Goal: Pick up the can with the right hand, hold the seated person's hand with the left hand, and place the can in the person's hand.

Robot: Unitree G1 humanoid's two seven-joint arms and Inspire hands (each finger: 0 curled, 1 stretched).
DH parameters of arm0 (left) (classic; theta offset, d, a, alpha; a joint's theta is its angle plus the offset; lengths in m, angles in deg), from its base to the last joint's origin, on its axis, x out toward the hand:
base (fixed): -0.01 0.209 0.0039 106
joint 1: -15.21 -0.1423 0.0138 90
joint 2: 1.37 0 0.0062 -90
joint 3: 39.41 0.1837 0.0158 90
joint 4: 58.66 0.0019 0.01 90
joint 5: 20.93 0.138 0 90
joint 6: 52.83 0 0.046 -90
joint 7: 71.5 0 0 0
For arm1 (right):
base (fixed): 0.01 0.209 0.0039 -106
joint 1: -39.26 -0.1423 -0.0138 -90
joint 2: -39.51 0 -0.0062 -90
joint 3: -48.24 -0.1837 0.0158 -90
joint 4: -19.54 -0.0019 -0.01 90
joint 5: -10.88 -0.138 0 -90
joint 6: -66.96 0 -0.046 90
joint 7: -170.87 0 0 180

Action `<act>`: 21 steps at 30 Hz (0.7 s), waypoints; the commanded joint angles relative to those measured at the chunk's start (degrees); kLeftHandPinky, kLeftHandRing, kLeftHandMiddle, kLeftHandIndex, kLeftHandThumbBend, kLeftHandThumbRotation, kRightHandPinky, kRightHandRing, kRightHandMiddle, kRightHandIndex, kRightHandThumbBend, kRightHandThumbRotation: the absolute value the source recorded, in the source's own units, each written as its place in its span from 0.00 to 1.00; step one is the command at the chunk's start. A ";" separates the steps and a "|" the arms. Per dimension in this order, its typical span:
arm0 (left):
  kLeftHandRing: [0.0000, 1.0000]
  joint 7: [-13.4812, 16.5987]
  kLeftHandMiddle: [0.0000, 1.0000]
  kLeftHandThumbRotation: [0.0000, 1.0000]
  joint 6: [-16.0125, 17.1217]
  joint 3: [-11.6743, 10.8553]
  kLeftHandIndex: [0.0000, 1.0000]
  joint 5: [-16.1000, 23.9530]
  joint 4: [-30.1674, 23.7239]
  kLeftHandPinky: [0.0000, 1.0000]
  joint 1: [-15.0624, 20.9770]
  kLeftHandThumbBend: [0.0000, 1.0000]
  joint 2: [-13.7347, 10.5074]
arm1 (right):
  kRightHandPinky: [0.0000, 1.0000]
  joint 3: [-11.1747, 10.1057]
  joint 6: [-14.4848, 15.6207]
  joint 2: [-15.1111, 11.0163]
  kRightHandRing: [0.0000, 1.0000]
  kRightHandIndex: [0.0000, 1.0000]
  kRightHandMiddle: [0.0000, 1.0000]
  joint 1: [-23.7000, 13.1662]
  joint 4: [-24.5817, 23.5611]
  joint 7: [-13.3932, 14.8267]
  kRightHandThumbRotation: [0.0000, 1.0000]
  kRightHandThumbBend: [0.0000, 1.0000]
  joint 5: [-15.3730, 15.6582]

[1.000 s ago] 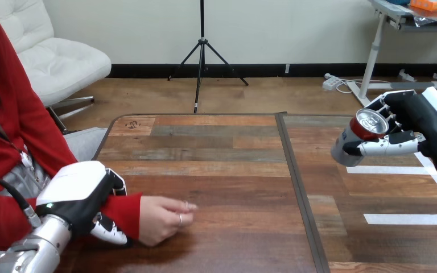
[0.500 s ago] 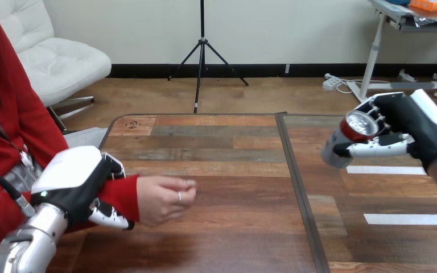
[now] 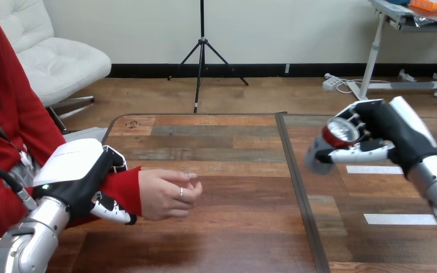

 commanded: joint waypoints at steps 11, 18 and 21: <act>0.26 2.85 0.32 0.00 2.03 -2.10 0.32 -1.86 -5.27 0.22 15.25 0.84 2.47 | 0.34 1.61 -0.15 4.22 0.37 0.47 0.43 -11.50 -4.57 0.99 0.00 0.71 1.16; 0.28 3.15 0.34 0.00 2.47 -1.47 0.33 -1.39 -4.60 0.24 16.39 0.86 3.50 | 0.34 2.13 1.12 5.59 0.37 0.47 0.43 -12.23 -5.80 1.25 0.00 0.70 1.77; 0.29 3.17 0.34 0.00 2.52 -1.19 0.34 -1.22 -4.29 0.24 16.80 0.86 3.88 | 0.34 2.36 1.12 6.02 0.37 0.46 0.43 -12.50 -6.04 1.26 0.00 0.70 1.77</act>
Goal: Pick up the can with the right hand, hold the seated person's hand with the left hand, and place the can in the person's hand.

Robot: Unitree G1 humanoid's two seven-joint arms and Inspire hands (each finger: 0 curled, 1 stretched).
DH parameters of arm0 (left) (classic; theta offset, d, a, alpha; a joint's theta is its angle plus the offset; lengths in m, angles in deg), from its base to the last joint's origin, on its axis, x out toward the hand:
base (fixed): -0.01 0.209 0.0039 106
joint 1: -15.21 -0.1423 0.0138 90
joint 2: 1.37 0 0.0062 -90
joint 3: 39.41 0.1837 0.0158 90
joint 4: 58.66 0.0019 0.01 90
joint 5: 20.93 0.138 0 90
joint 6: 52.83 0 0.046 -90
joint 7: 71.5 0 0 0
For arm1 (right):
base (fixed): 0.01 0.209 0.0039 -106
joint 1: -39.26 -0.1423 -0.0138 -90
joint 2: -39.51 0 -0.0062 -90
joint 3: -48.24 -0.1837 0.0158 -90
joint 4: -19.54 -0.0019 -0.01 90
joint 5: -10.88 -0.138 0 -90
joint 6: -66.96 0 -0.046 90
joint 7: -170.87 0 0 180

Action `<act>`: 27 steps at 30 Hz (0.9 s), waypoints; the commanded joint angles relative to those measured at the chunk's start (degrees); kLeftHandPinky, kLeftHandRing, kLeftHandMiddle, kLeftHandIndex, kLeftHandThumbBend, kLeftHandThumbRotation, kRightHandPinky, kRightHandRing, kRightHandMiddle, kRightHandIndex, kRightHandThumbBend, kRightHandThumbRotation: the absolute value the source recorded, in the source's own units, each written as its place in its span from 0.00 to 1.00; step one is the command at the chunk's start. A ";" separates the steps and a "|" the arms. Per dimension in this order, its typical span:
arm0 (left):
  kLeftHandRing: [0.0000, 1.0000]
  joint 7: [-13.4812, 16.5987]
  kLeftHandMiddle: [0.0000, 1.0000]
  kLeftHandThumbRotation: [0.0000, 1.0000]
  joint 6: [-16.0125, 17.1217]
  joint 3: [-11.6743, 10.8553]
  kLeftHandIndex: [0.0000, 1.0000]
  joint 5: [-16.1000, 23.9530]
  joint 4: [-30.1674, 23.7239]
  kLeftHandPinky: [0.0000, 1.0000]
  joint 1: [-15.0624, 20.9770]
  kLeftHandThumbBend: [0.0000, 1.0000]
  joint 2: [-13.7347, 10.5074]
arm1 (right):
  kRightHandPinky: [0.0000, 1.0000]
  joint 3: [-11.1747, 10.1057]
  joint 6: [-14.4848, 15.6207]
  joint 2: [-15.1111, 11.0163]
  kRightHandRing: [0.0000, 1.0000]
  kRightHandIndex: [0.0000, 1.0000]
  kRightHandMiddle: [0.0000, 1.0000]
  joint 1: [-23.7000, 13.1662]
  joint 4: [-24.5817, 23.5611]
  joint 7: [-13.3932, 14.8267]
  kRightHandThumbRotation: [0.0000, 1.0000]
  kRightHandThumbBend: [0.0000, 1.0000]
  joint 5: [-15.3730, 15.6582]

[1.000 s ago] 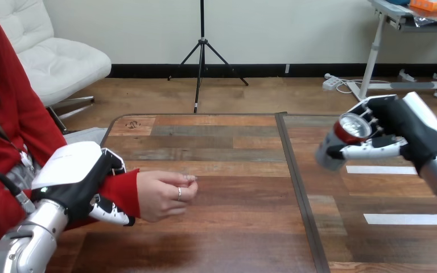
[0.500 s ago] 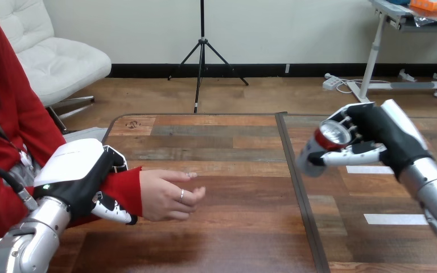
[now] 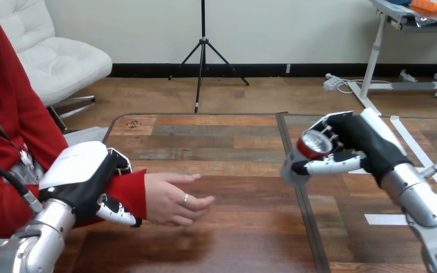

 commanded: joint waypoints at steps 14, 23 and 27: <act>0.27 3.14 0.33 0.00 3.20 -0.30 0.32 -1.09 -3.57 0.22 18.42 0.85 3.32 | 0.31 1.03 -3.17 3.11 0.34 0.45 0.40 -14.01 -5.96 1.79 0.00 0.69 0.91; 0.25 3.24 0.31 0.00 3.78 0.13 0.31 -1.08 -2.39 0.20 19.52 0.85 4.40 | 0.30 1.90 -1.33 4.21 0.34 0.45 0.40 -14.56 -7.72 1.84 0.00 0.70 1.55; 0.25 3.04 0.31 0.00 3.47 0.27 0.31 -1.14 -2.27 0.20 20.03 0.85 5.03 | 0.30 2.08 -1.73 4.83 0.34 0.45 0.40 -15.07 -7.75 1.30 0.00 0.69 1.47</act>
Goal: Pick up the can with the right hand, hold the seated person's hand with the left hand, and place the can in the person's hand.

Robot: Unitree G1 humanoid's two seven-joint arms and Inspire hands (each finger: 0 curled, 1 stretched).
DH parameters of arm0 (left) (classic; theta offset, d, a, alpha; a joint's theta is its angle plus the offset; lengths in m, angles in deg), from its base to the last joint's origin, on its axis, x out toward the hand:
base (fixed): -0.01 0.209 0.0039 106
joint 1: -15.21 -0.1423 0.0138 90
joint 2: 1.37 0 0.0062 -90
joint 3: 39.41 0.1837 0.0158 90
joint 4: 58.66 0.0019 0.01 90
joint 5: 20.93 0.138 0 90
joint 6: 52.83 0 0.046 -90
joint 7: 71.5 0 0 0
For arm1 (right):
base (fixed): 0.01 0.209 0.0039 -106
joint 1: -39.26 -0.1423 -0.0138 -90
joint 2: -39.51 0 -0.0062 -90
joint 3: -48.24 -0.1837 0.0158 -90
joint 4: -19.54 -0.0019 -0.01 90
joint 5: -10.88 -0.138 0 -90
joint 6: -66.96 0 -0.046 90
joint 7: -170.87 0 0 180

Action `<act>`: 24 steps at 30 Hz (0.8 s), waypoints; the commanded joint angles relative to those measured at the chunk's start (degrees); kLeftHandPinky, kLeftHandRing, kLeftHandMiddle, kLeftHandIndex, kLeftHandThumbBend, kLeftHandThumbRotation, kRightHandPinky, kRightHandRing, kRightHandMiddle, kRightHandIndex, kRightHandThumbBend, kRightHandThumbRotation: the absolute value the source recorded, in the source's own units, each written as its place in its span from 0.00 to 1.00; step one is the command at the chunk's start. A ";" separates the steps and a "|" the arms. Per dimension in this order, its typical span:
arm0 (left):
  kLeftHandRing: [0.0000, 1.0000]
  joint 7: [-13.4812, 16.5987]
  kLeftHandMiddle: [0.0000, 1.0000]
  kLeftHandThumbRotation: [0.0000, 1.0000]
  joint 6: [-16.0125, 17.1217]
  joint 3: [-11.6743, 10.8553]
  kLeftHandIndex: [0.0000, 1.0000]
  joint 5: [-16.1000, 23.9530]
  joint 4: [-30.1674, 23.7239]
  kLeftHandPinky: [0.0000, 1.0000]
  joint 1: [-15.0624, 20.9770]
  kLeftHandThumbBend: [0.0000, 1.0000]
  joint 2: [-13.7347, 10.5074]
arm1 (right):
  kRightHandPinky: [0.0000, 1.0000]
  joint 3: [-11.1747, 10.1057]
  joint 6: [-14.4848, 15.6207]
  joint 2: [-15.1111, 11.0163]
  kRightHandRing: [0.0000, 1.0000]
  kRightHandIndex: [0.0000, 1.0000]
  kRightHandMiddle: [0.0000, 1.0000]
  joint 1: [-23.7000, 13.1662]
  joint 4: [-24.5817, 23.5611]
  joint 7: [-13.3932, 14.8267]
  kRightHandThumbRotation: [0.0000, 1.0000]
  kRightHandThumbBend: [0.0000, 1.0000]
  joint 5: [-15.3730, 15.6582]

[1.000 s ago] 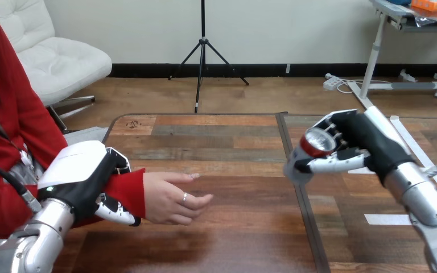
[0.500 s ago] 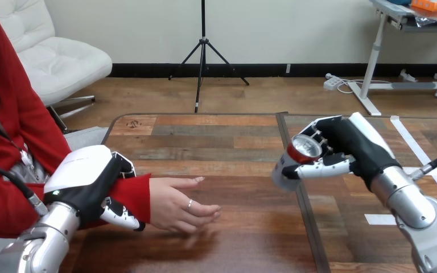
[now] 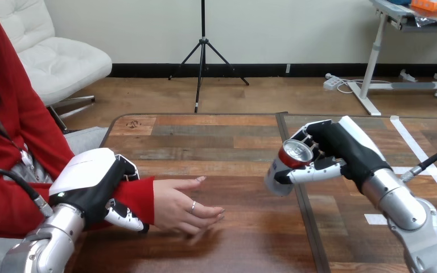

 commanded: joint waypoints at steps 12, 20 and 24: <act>0.26 3.17 0.32 0.00 2.65 -0.20 0.31 -1.62 -4.39 0.21 21.09 0.85 3.94 | 0.30 0.55 -1.87 3.79 0.34 0.45 0.40 -16.28 -8.46 1.02 0.00 0.69 -0.47; 0.25 4.18 0.32 0.00 2.77 0.11 0.31 -1.09 -3.60 0.20 22.49 0.83 4.81 | 0.30 0.83 -1.52 4.95 0.35 0.45 0.41 -17.05 -8.63 0.83 0.00 0.69 -0.24; 0.24 4.47 0.31 0.00 3.21 0.18 0.31 -1.32 -3.17 0.19 23.33 0.81 5.23 | 0.31 1.05 -1.41 5.52 0.35 0.45 0.41 -17.30 -9.12 0.83 0.00 0.69 -0.24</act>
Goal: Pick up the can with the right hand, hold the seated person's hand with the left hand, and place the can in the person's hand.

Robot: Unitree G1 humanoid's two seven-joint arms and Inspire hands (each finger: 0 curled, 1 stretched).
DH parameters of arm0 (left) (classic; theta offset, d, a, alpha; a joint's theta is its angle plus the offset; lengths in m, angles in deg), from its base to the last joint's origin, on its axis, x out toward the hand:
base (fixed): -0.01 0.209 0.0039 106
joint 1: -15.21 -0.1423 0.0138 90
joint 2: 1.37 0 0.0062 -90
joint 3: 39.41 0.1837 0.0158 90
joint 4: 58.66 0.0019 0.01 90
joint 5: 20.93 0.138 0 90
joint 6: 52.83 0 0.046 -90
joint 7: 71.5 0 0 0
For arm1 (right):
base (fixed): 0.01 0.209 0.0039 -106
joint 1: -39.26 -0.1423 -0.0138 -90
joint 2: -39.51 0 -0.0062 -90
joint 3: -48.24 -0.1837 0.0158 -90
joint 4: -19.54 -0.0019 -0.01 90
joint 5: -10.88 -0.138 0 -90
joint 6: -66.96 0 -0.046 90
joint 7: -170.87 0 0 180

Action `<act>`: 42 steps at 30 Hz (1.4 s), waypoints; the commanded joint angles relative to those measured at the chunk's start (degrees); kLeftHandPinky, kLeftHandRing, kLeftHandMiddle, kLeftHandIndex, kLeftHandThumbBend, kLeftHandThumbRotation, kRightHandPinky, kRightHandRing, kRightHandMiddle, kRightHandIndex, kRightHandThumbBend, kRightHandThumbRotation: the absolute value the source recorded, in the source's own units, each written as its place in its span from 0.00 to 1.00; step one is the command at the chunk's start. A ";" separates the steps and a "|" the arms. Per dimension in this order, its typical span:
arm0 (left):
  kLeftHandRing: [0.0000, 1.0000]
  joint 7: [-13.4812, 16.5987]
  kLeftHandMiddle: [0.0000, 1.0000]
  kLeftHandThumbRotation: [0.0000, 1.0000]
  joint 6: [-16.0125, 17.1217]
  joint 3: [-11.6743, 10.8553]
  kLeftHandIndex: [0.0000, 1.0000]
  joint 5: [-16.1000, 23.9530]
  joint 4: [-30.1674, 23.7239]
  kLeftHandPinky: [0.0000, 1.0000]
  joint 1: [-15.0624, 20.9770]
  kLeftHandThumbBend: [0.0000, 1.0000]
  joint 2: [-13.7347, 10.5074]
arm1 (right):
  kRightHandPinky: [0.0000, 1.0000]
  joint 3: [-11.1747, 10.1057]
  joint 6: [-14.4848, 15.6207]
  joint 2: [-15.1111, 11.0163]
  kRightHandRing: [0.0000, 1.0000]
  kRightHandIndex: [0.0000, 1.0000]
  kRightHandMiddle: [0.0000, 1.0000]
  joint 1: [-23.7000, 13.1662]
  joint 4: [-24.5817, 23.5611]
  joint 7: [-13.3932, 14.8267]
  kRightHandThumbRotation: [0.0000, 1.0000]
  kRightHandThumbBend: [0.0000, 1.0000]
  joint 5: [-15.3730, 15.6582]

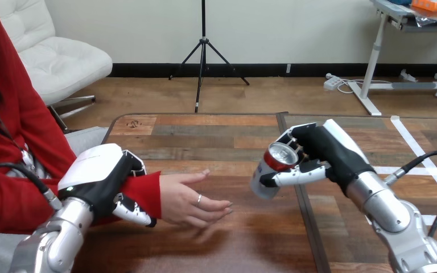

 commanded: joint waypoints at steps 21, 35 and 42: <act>0.23 3.65 0.32 0.00 3.11 -1.00 0.31 -3.05 -5.54 0.17 23.85 0.74 5.87 | 0.31 1.15 -0.07 4.00 0.34 0.45 0.40 -19.74 -9.77 1.13 0.00 0.69 0.79; 0.24 2.66 0.32 0.00 1.75 -0.86 0.32 -3.67 -6.14 0.18 25.61 0.74 7.78 | 0.28 1.45 1.07 5.30 0.33 0.45 0.40 -21.04 -10.87 1.43 0.00 0.70 2.11; 0.24 2.57 0.33 0.00 1.40 -0.67 0.32 -3.94 -5.80 0.19 26.23 0.75 9.04 | 0.29 1.50 1.30 6.12 0.33 0.45 0.40 -22.06 -10.88 0.94 0.00 0.70 1.94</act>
